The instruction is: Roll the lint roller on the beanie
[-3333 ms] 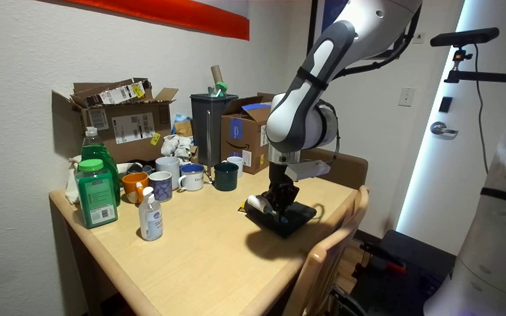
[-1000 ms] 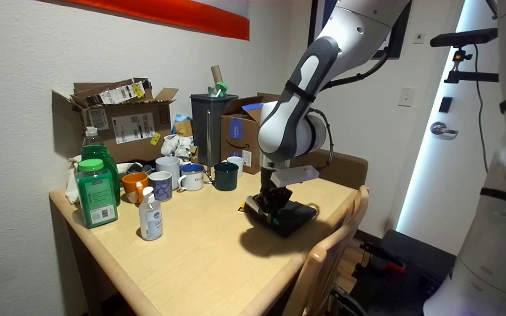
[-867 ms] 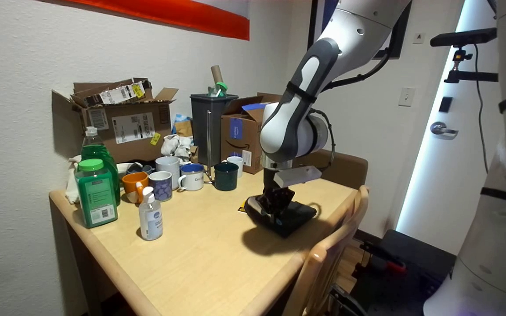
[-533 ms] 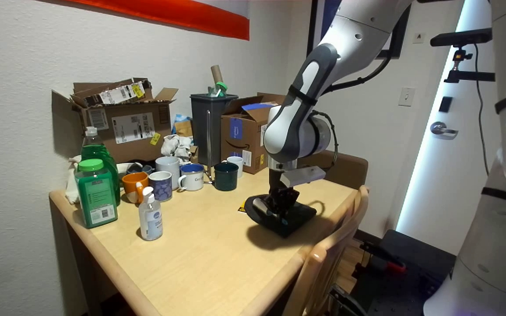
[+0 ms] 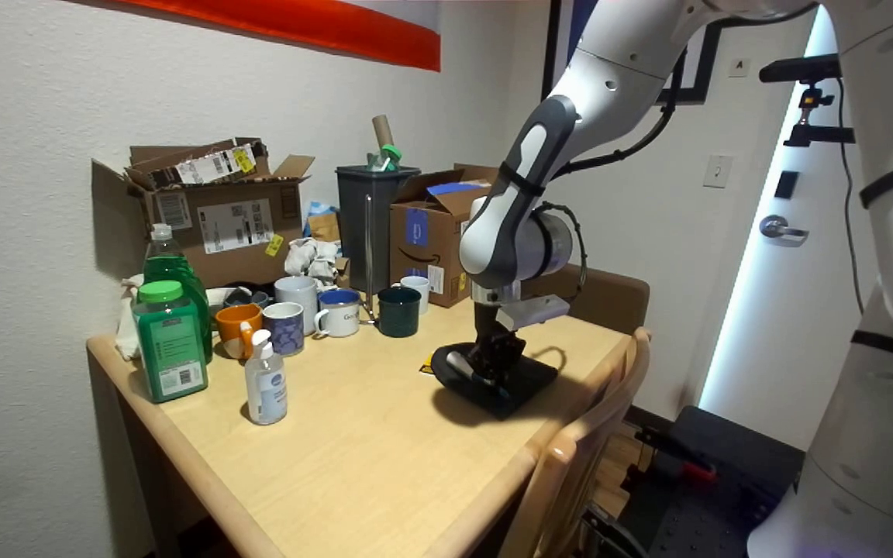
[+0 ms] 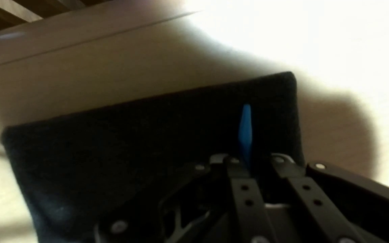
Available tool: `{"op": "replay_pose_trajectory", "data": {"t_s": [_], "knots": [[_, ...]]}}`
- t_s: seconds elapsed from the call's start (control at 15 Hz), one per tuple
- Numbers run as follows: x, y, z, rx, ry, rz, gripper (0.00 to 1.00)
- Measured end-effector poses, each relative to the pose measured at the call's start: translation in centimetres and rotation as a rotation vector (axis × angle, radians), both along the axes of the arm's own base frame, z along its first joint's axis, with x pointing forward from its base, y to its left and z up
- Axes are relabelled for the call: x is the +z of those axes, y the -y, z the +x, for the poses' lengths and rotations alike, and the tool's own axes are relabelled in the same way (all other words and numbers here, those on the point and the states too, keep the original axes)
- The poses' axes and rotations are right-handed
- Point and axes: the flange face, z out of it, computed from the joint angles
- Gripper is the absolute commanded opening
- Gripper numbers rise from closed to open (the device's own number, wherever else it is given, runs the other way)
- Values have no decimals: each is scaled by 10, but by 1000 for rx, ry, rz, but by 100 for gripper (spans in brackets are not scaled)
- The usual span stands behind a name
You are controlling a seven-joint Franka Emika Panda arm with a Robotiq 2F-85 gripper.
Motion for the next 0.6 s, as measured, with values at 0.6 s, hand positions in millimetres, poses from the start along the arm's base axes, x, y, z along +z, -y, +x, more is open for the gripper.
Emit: {"op": "replay_pose_trajectory", "data": {"t_s": [0.6], "knots": [[2, 43, -2, -39, 8, 25, 3]]}}
